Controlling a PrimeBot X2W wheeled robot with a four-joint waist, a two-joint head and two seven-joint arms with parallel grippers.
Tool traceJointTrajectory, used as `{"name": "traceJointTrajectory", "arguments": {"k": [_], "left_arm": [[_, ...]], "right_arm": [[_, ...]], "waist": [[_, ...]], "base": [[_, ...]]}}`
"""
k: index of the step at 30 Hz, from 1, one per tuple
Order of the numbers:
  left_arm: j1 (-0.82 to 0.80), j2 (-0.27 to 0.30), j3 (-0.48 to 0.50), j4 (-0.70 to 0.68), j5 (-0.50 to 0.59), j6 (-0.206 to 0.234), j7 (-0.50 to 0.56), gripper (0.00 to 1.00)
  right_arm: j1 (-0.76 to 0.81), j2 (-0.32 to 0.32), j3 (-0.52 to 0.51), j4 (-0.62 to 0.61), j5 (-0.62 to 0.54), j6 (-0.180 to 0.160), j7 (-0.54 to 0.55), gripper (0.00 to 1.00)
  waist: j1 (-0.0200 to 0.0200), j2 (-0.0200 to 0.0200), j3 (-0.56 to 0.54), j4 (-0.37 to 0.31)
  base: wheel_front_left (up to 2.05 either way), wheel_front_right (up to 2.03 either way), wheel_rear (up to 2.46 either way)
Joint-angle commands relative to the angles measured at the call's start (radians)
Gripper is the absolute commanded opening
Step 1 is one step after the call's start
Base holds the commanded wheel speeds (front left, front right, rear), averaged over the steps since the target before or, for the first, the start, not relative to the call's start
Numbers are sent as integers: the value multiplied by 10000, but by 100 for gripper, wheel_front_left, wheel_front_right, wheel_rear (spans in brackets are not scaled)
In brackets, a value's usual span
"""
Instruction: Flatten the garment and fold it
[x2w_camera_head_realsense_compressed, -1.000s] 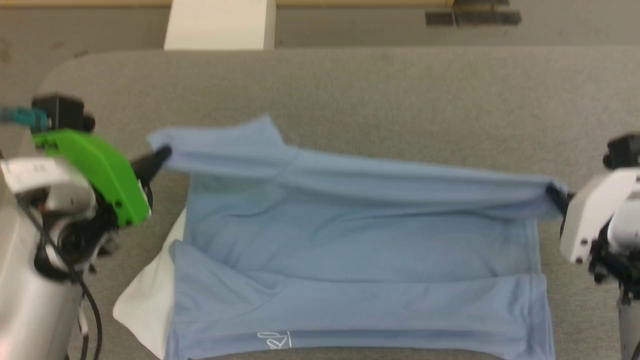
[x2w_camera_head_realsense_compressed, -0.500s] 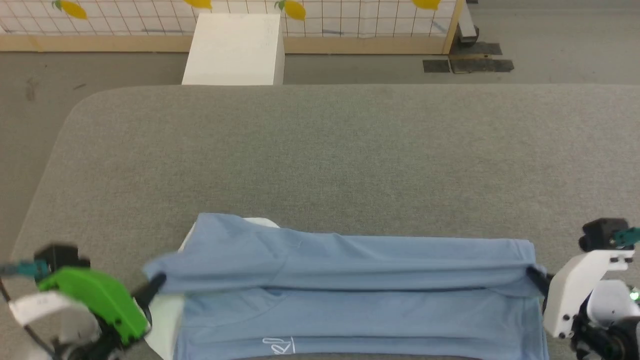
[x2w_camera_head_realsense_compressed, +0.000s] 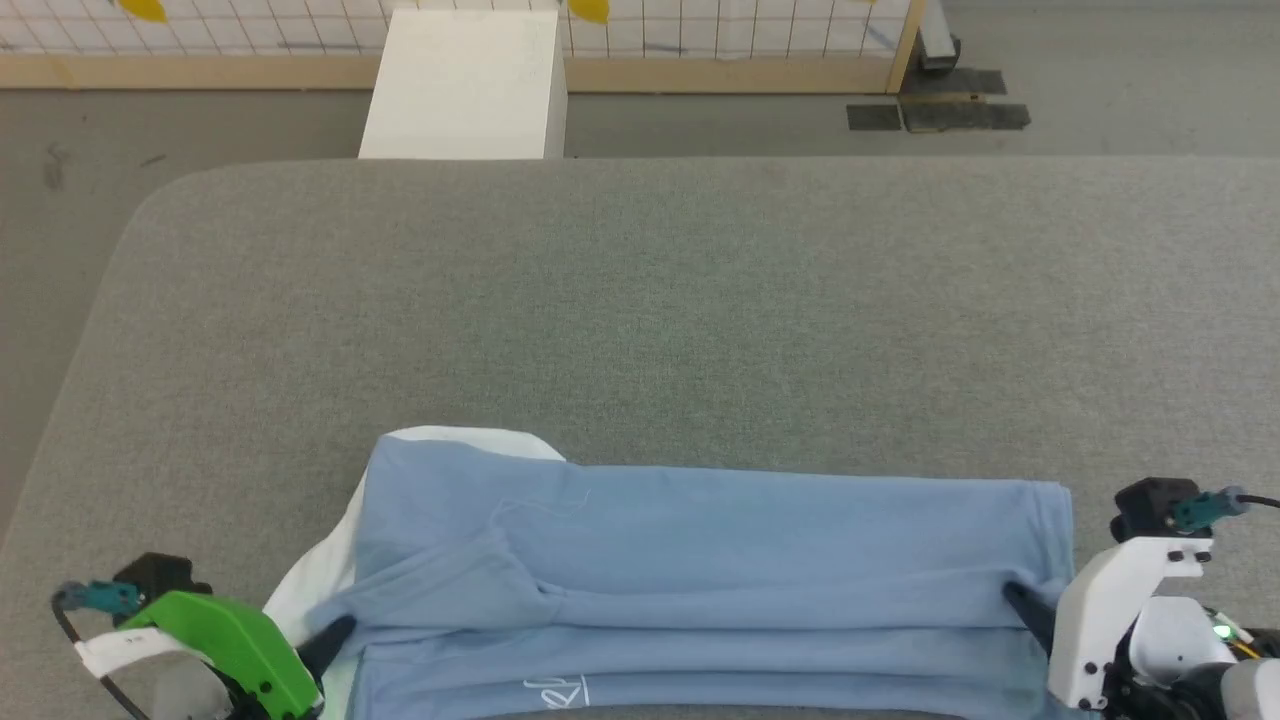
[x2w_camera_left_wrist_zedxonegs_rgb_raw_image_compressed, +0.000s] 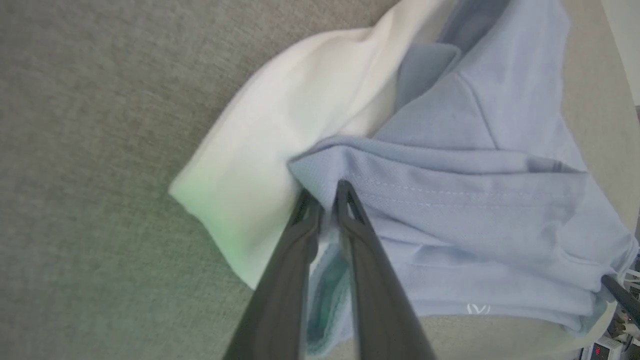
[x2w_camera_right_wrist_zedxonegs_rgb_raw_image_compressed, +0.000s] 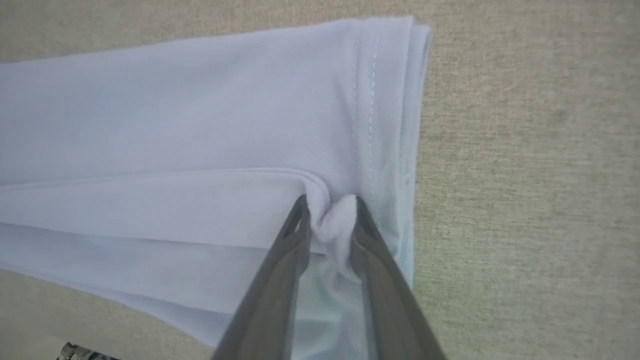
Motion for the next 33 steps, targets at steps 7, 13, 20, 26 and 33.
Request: {"name": "traceJointTrajectory", "arguments": {"k": [7, 13, 20, 26, 33], "left_arm": [[-496, 580, 114, -642, 384, 181, 124, 100], [-844, 917, 613, -1977, 622, 543, -194, 100], [-989, 830, 1128, -2458, 1993, -583, -3364, 100], [-956, 631, 1060, -1764, 3541, -1505, -6468, 100], [-1125, 538, 869, -1050, 4662, -1957, -7696, 100]], "right_arm": [[58, -212, -606, -863, 571, -15, 175, 100], [-9, -737, -1229, -1763, 913, -15, 642, 100], [-114, -1262, -1230, -1880, 1146, -15, 964, 100], [-29, -1592, -937, -1338, 1396, -15, 1040, 100], [5, -1703, -659, -688, 1678, -15, 1135, 100]], "waist": [[1, 36, -695, -46], [1, 36, -1057, -66], [1, 36, -809, -90], [1, 36, -288, 67], [1, 36, 389, 295]], "base": [[0, 0, 0], [0, 0, 0], [0, 0, 0], [0, 0, 0], [0, 0, 0]]}}
